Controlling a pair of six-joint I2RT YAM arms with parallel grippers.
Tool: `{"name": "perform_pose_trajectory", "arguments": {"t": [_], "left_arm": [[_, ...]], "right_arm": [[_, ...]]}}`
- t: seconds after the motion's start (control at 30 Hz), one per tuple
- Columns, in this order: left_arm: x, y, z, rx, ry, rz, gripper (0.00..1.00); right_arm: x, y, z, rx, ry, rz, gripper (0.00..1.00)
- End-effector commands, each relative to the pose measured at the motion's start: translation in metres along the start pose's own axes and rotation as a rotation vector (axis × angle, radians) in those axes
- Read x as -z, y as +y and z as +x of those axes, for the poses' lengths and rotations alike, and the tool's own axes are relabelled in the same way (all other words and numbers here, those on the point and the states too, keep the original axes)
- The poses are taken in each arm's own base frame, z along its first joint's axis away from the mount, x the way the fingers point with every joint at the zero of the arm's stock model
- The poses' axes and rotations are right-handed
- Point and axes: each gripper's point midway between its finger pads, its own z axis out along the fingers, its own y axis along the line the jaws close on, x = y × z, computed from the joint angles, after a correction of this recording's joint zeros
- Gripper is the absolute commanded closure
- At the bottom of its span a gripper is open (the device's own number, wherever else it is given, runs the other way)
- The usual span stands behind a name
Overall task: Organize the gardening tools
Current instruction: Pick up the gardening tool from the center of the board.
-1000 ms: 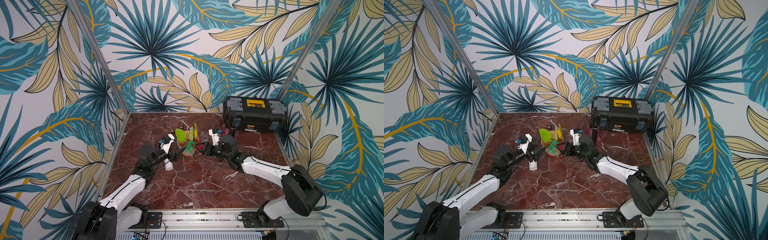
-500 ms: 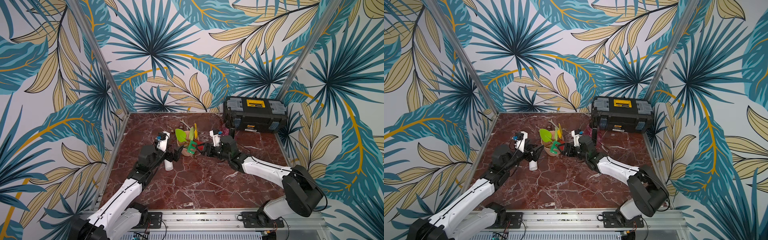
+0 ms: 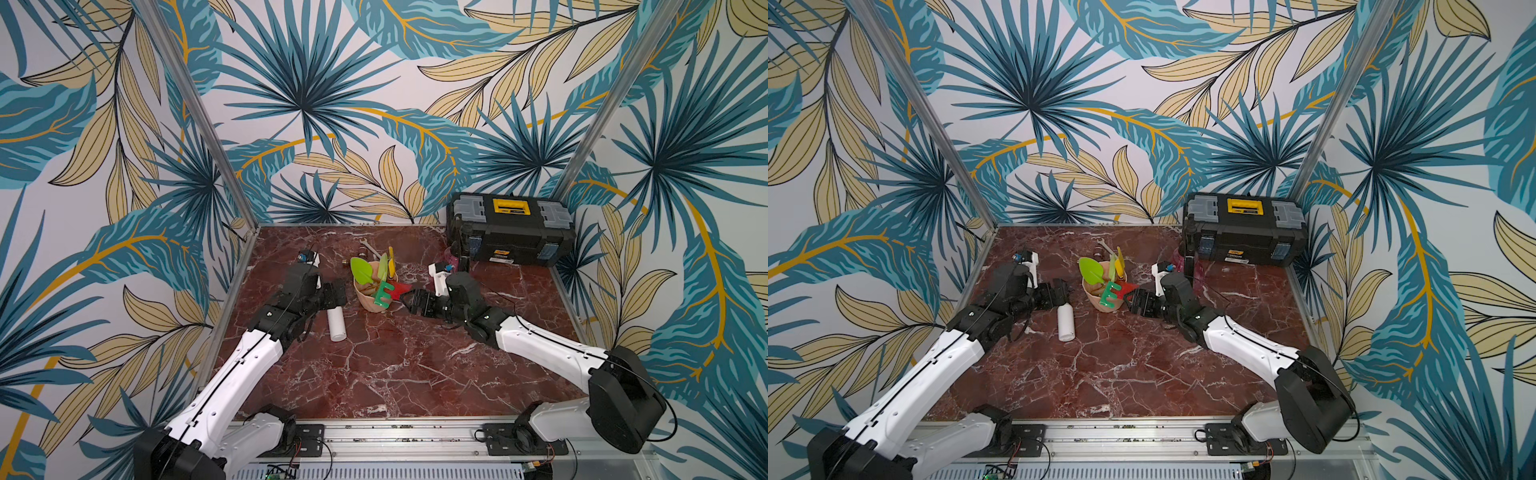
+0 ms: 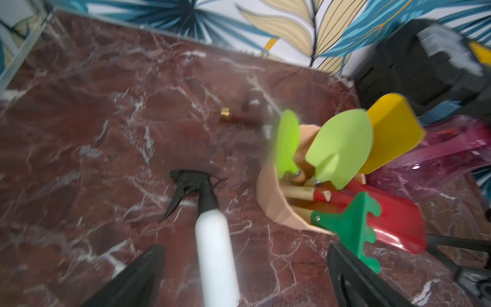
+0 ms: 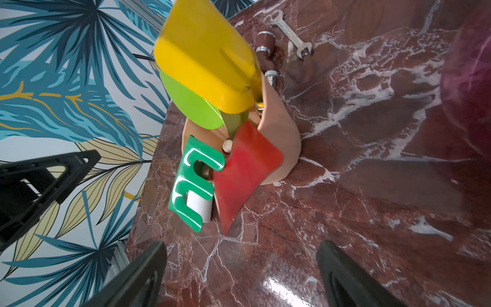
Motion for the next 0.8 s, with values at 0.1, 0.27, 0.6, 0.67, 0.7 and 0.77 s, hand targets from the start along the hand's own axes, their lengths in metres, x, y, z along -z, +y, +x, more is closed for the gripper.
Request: {"name": "perform_pose_trajectory", "arguments": {"t": [0.1,0.27,0.6,0.67,0.7,0.77], "left_arm": [[0.002,0.031,0.042,0.058,0.218,-0.188,0.0],[-0.015,0.032,0.065,0.047,0.349,-0.208,0.0],[-0.07,0.013,0.104,0.065,0.538,-0.124,0.0],[-0.077,0.011,0.107,0.07,0.553,-0.122,0.0],[-0.08,0.012,0.108,0.072,0.558,-0.125,0.0],[-0.086,0.013,0.109,0.075,0.563,-0.129,0.04]], "right_arm": [[0.016,-0.005,-0.005,0.02,-0.014,0.062,0.06],[0.024,-0.001,-0.008,0.02,-0.034,0.048,0.08],[0.037,0.0,-0.009,0.009,-0.074,0.03,0.11],[0.039,-0.001,-0.008,0.006,-0.077,0.029,0.11],[0.039,-0.002,-0.007,0.004,-0.078,0.029,0.12],[0.041,-0.002,-0.007,0.002,-0.084,0.028,0.13]]}}
